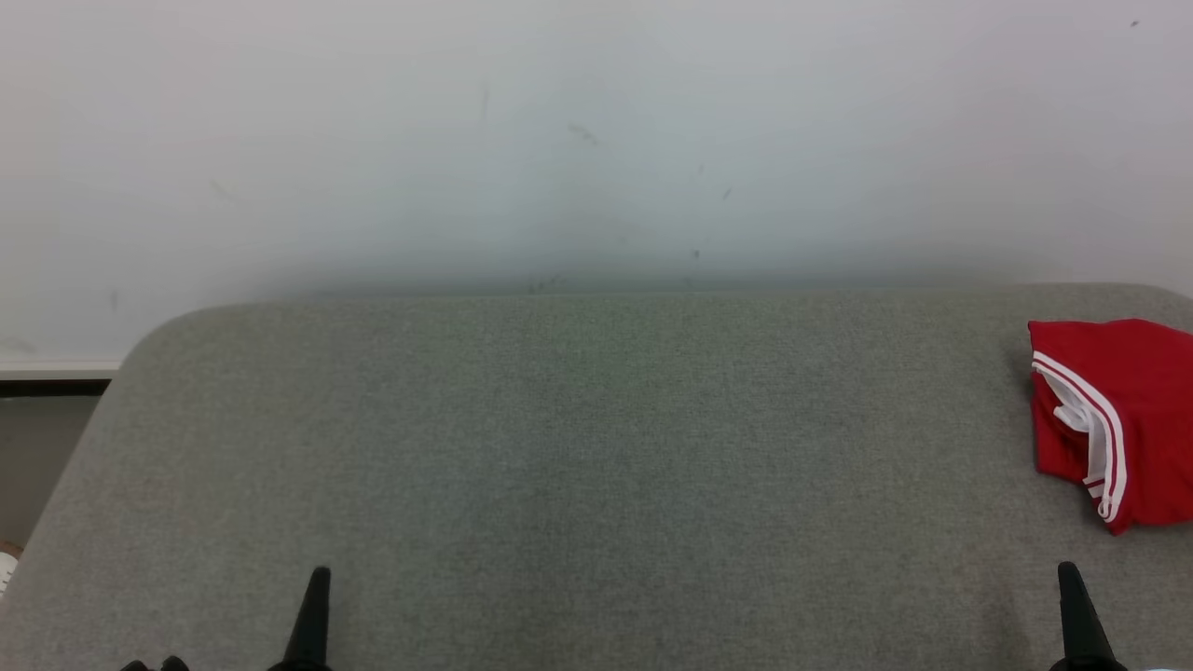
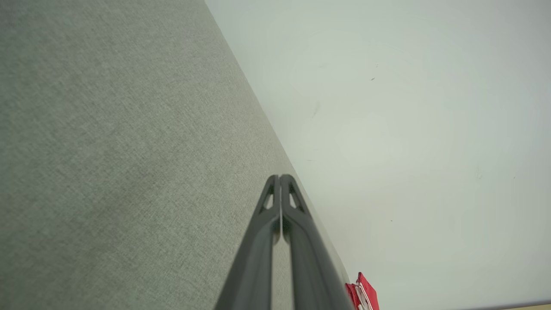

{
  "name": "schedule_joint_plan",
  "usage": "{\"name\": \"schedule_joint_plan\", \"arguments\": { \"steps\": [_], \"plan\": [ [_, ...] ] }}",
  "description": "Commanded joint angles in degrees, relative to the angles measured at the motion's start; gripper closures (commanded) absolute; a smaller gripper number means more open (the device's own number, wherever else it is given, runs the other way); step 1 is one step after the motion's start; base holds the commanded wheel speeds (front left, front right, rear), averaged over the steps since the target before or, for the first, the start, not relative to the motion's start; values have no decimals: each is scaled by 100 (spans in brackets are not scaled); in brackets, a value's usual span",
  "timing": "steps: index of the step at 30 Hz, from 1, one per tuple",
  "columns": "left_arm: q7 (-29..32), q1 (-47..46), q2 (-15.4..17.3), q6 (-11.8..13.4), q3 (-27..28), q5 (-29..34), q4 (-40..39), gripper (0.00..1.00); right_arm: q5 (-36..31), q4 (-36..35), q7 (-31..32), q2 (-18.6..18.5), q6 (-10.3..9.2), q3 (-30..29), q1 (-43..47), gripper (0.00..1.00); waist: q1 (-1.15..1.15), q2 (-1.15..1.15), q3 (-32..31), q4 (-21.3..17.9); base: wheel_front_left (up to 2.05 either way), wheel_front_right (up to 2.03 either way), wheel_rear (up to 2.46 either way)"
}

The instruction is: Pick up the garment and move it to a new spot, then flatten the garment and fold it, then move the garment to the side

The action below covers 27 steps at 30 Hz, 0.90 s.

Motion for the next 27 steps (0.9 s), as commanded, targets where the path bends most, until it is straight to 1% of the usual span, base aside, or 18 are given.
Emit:
{"name": "schedule_joint_plan", "arguments": {
  "steps": [1, 27],
  "plan": [
    [33, -138, 62, -44, 42, -171, -29, 100, 183, -77, 40, -67, -6, -21, -121, 100, 0, 0, 6, 1, 0, 0, 0],
    [404, -433, 63, -177, 258, -1456, 78, 100, 1597, -181, 395, -80, -9, -54, -342, 100, 0, 0, 105, 14, 0, 0, 0]
  ]
}}
